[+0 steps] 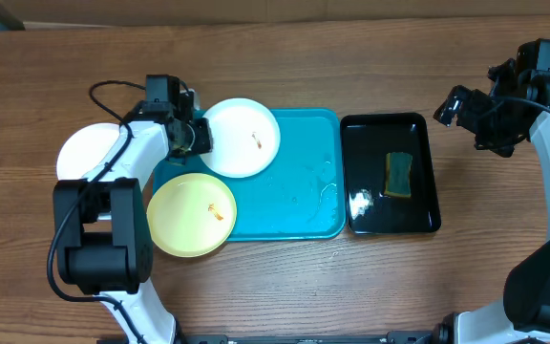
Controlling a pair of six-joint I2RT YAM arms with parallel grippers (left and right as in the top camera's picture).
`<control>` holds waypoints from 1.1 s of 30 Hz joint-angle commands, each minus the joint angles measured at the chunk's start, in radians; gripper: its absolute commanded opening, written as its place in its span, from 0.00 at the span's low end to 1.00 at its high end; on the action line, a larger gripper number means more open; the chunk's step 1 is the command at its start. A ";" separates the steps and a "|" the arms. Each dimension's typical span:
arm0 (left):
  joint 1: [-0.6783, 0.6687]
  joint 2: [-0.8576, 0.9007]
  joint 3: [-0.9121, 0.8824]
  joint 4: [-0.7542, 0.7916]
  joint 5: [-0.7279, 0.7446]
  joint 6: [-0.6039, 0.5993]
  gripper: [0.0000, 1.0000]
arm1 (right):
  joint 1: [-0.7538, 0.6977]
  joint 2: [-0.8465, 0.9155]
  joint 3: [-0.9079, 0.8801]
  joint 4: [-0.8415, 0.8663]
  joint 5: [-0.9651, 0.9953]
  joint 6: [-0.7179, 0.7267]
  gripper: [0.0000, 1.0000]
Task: Clean dirty plates on tray and stack at the side
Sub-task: 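Move the left gripper to the second white plate and grasp its rim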
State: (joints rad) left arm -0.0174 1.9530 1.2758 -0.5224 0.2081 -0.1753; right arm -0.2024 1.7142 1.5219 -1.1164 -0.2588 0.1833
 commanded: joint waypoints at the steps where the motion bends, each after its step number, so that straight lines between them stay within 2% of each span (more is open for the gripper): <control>1: -0.027 0.009 0.015 -0.031 0.108 0.023 0.38 | -0.003 -0.012 0.005 0.004 -0.004 0.002 1.00; 11: -0.096 0.009 0.015 -0.124 0.077 0.042 0.39 | -0.003 -0.012 0.005 0.004 -0.004 0.002 1.00; 14: -0.106 0.009 0.015 -0.107 0.008 0.041 0.43 | -0.003 -0.012 0.005 0.004 -0.004 0.002 1.00; 17: -0.108 0.009 0.015 -0.060 -0.044 0.040 0.42 | -0.003 -0.012 0.005 0.004 -0.004 0.002 1.00; 21: -0.109 0.009 0.015 -0.020 -0.043 0.040 0.32 | -0.003 -0.012 0.005 0.004 -0.004 0.002 1.00; 25: -0.114 0.009 0.015 -0.022 -0.043 0.041 0.13 | -0.003 -0.012 0.005 0.056 -0.005 0.003 1.00; 28: -0.121 0.009 0.015 -0.031 -0.038 0.041 0.05 | -0.003 -0.012 0.005 0.079 -0.061 0.003 1.00; 31: -0.135 0.009 0.015 -0.034 -0.031 0.041 0.04 | -0.003 -0.012 0.005 0.040 -0.186 -0.003 0.99; 33: -0.148 0.009 0.015 -0.045 -0.031 0.042 0.04 | 0.011 -0.012 0.005 0.001 -0.194 -0.037 0.79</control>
State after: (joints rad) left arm -0.1394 1.9530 1.2762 -0.5568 0.1787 -0.1463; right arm -0.2024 1.7142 1.5219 -1.0874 -0.3653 0.1806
